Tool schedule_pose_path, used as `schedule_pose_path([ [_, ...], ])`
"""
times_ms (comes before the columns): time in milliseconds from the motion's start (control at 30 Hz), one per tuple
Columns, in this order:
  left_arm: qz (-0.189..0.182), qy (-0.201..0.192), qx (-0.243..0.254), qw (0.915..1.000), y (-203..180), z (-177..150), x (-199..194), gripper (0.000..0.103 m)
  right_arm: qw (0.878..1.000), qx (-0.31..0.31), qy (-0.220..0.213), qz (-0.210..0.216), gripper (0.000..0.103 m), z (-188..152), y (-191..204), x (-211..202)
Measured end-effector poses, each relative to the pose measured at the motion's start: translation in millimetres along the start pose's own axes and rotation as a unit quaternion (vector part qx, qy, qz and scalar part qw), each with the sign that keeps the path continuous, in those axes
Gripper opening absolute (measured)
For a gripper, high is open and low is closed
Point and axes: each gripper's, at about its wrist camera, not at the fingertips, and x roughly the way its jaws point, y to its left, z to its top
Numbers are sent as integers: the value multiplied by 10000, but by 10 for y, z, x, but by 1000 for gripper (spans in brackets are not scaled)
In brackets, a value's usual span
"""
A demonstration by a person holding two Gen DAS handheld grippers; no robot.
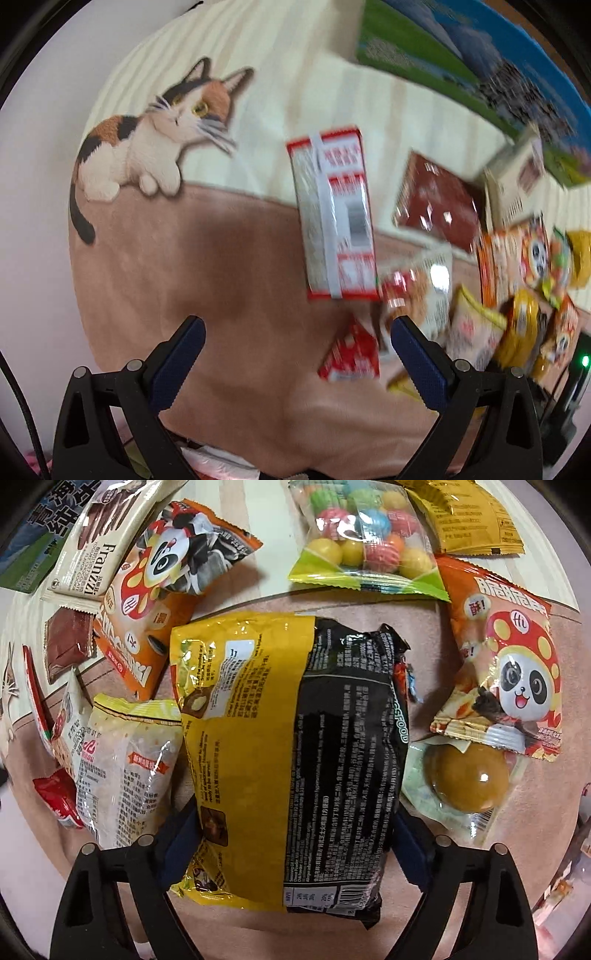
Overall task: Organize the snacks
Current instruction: 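Grasp the yellow-black biscuit bag with the right tool while the left tool grasps the cookie packet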
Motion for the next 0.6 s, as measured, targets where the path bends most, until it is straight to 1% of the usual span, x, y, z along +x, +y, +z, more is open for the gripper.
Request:
schedule_pose_path([
  [100, -63, 107, 43, 9999, 4, 62, 45, 103, 10000, -77, 12, -44, 91, -55, -57, 99],
  [133, -141, 205, 73, 9997, -18, 60, 85, 103, 10000, -60, 42, -13, 91, -76, -91, 130],
  [167, -145, 264, 93, 9995, -23, 77, 123, 103, 10000, -33, 57, 3, 91, -102, -114, 157],
  [267, -185, 446, 266, 9985, -183, 58, 240, 103, 9999, 22, 97, 23, 91, -134, -179, 211],
  [300, -262, 560, 307, 9976, -262, 49, 295, 102, 9999, 31, 99, 21, 91, -160, -182, 244],
  [367, -541, 844, 362, 9943, -444, 44, 396, 101, 10000, -1, 83, 16, 91, -199, -161, 306],
  [433, -778, 1133, 175, 9904, -533, 54, 531, 97, 10000, 7, 70, 16, 91, -243, -140, 363],
  [467, -903, 1258, 32, 9879, -546, 74, 614, 92, 10000, 23, 73, 24, 91, -270, -149, 368],
  [500, -994, 1323, -60, 9862, -559, 86, 663, 89, 9999, 50, 80, 37, 91, -259, -135, 353],
  [533, -1047, 1387, -215, 9846, -573, 104, 736, 89, 9999, 67, 83, 53, 91, -282, -171, 365],
  [567, -1031, 1378, -268, 9847, -585, 116, 763, 89, 9999, 87, 87, 67, 91, -283, -178, 368],
  [600, -1044, 1323, -326, 9851, -597, 135, 788, 84, 9999, 106, 95, 84, 92, -284, -173, 351],
])
